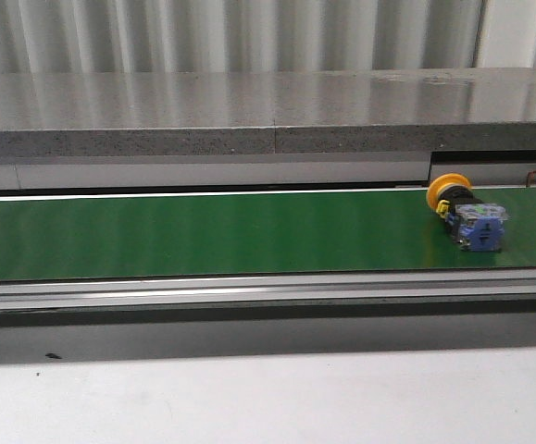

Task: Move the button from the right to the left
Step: 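Set the button on the belt and open the right gripper, then lower the left gripper over the button as the belt carries it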

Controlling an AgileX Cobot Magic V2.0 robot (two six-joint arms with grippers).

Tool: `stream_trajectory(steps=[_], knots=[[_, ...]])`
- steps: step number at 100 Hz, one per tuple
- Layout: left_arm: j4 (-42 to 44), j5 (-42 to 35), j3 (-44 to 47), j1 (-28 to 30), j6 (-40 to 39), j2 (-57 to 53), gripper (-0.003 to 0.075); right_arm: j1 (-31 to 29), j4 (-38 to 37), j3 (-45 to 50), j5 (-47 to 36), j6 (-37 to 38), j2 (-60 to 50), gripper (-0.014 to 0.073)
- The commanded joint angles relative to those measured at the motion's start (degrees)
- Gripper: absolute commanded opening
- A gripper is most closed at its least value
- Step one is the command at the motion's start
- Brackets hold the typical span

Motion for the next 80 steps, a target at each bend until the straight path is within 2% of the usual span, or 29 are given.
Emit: stream_trajectory(steps=[1,10,20,51,80], knots=[[-0.46,-6.89,2.18,0.06,-0.05,-1.86,-0.002,-0.14,-0.09,-1.35,-4.55,-0.78,0.17,-0.0069],[-0.46,-11.42,1.6,0.06,-0.05,-1.86,-0.002,-0.14,-0.09,-1.35,-4.55,-0.78,0.17,-0.0069],[-0.46,-10.42,-1.06,0.06,-0.05,-1.86,-0.0021,-0.14,-0.09,-1.35,-4.55,-0.78,0.17,-0.0069],[-1.24,4.94,-13.4,0.06,-0.05,4.95,-0.0021,-0.14,-0.09,-1.35,-4.55,-0.78,0.17,-0.0069],[-4.98,18.85,-27.46,0.06,-0.05,24.18,-0.002,-0.14,-0.09,-1.35,-4.55,-0.78,0.17,-0.0069]])
